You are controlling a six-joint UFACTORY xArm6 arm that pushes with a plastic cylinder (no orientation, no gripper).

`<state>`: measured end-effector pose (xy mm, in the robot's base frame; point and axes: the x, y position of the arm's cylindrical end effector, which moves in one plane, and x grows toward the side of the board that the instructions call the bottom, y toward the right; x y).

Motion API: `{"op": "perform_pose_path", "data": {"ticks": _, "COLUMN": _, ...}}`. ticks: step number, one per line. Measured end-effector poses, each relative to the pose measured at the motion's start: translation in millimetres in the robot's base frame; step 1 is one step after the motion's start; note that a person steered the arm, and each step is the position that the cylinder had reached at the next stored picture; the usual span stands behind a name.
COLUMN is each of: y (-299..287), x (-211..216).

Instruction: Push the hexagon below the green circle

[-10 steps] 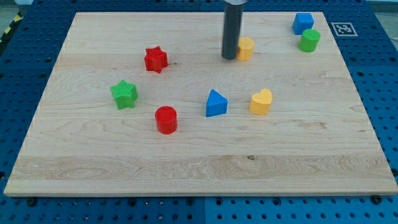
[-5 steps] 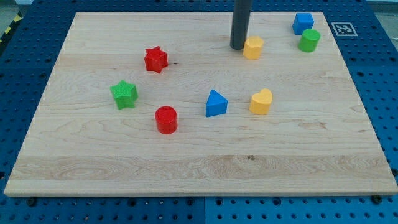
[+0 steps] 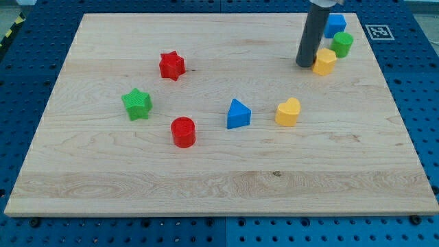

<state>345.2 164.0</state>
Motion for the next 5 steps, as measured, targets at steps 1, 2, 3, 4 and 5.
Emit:
{"op": "perform_pose_path", "data": {"ticks": 1, "y": 12.1, "x": 4.1}}
{"op": "perform_pose_path", "data": {"ticks": 2, "y": 14.0, "x": 6.1}}
{"op": "perform_pose_path", "data": {"ticks": 3, "y": 14.4, "x": 8.8}}
{"op": "perform_pose_path", "data": {"ticks": 4, "y": 21.3, "x": 10.9}}
{"op": "perform_pose_path", "data": {"ticks": 5, "y": 32.9, "x": 10.9}}
